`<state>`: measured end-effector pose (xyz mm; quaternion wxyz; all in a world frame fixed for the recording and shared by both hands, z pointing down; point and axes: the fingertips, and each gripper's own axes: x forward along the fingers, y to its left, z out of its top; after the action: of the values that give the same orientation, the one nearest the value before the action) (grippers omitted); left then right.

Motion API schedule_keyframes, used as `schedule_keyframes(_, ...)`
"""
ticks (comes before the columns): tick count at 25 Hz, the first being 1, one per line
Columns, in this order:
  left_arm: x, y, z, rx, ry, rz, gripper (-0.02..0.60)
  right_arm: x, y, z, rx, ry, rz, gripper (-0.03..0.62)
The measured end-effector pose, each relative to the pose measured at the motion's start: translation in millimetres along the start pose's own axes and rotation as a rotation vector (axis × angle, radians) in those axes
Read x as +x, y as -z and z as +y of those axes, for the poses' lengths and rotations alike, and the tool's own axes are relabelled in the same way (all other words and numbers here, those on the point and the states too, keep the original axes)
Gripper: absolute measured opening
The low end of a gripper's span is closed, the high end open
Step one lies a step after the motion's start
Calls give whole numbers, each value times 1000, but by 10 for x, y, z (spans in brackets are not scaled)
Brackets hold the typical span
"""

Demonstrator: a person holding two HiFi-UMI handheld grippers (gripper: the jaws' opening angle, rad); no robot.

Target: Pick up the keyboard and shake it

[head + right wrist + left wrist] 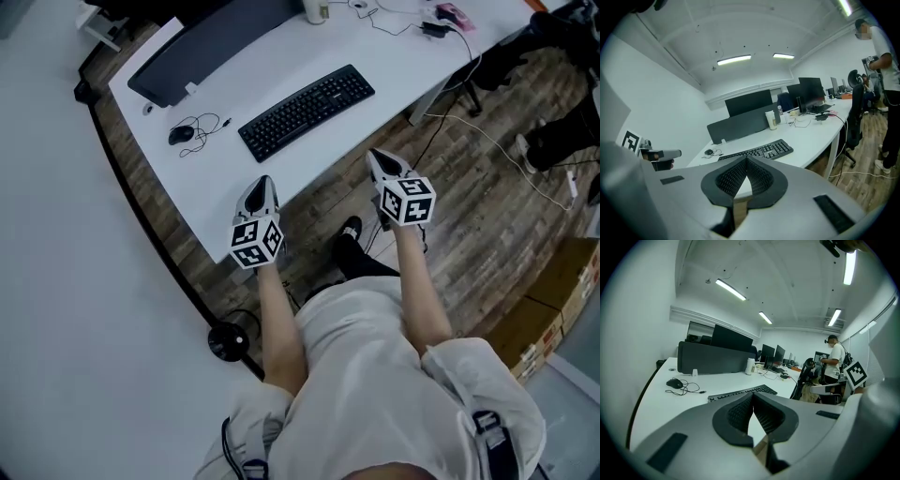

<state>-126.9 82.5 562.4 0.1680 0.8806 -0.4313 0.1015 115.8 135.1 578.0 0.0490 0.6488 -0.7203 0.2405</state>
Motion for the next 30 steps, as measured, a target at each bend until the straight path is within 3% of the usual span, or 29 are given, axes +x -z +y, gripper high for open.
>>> schedule_keyframes(11,756,-377,223,53,-16,43,15,837,-428,-335,13,-55,40,40)
schedule_keyframes(21,1593,-875,430,9,-53,15,15,1392,-806,-1018,59,-33,46,40)
schedule_keyframes(26,1772,-835,578,17,-82,46,15,1611,-745,-1081,83,-43,70,40)
schedule_keyframes(30,1760,-696,861,2,-133,96,15,1761,-595,-1148,25,-52,156,40)
